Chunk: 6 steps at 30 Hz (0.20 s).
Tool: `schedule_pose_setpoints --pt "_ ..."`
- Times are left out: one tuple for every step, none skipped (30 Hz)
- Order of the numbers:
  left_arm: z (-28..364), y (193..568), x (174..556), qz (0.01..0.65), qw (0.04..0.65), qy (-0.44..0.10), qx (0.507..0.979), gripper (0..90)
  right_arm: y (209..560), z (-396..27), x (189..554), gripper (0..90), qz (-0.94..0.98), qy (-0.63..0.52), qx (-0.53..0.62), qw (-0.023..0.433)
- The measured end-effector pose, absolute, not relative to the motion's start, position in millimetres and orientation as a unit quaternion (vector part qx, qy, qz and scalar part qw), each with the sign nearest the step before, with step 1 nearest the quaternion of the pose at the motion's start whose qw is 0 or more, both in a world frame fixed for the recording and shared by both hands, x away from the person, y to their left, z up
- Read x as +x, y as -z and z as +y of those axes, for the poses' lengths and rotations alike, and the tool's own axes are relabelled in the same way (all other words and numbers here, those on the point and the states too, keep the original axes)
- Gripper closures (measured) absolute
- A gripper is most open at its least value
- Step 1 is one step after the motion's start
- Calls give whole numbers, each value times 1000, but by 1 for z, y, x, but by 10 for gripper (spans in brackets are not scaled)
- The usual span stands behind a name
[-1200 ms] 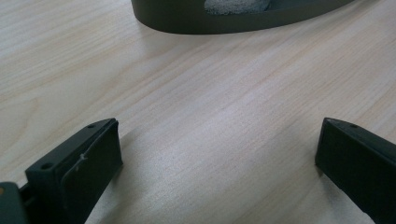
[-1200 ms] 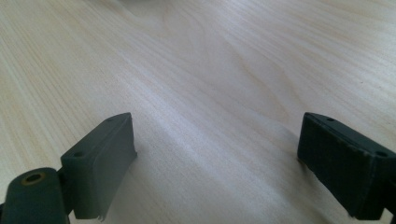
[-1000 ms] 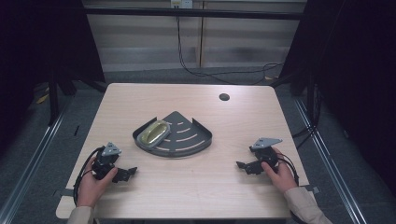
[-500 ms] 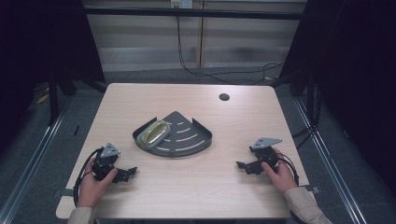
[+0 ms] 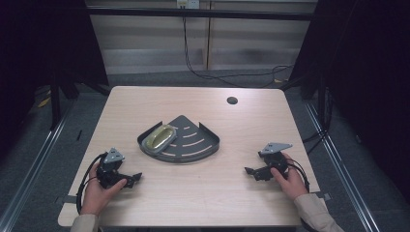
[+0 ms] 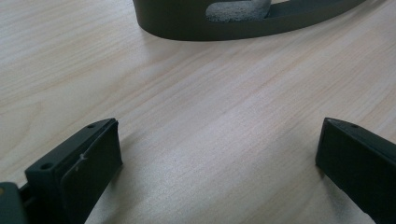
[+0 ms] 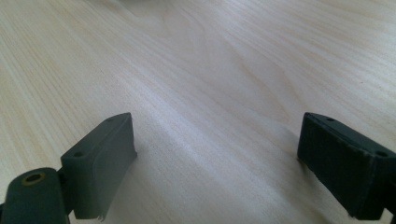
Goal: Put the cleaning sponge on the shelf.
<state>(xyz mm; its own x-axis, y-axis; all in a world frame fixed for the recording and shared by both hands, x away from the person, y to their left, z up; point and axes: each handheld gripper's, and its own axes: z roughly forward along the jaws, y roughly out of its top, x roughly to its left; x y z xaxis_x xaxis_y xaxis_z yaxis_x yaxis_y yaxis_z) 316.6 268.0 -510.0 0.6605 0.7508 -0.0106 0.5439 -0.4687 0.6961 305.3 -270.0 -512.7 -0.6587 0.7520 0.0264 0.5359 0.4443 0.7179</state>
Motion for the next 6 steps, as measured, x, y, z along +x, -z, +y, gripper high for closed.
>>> schedule_pose_setpoints --pt "268 510 317 383 344 -150 844 0 513 -270 305 105 836 -360 385 150" --pt "268 510 317 384 344 -150 843 0 513 -270 305 105 837 -360 385 150" --pt "268 510 317 384 344 -150 843 0 513 -270 305 106 836 -360 385 150" --pt "268 510 317 384 344 -150 843 0 513 -270 305 105 837 -360 385 150" --pt "268 510 317 384 344 -150 844 0 513 -270 305 105 836 -360 385 150" --pt "268 510 317 384 344 -150 844 0 513 -270 305 105 836 -360 385 150"
